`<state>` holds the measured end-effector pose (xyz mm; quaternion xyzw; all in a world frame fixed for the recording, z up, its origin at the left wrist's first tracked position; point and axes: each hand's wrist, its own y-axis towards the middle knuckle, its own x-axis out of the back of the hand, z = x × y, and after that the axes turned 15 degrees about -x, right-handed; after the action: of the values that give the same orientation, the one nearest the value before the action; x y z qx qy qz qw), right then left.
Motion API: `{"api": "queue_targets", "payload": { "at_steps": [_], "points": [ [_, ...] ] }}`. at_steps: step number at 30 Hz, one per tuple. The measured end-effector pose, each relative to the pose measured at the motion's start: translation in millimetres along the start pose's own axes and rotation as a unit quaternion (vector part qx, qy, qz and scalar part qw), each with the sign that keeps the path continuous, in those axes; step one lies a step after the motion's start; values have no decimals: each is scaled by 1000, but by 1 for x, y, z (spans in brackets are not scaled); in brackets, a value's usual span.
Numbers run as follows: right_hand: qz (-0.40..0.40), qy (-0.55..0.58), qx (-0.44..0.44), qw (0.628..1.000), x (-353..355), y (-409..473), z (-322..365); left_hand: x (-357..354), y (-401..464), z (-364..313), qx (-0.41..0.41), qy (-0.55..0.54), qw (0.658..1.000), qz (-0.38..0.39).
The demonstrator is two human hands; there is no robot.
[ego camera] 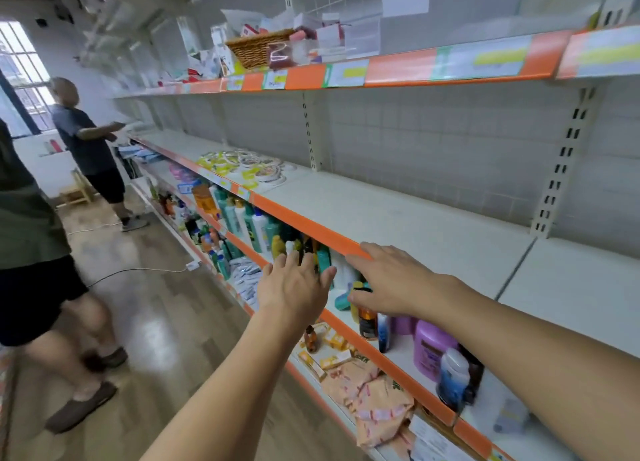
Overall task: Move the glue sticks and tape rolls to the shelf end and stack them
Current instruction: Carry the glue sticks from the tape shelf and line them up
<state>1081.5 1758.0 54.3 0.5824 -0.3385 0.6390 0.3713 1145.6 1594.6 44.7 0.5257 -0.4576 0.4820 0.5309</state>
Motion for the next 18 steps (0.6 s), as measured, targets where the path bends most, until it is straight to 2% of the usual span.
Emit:
{"api": "queue_targets", "payload": {
  "at_steps": [9, 18],
  "points": [
    [31, -28, 50, 998, -3, 115, 64, -13, 39, 103, 56, 8, 998, 7],
    [38, -27, 118, 992, -11, 268, 151, -23, 120, 237, 126, 22, 992, 8]
  ]
}}
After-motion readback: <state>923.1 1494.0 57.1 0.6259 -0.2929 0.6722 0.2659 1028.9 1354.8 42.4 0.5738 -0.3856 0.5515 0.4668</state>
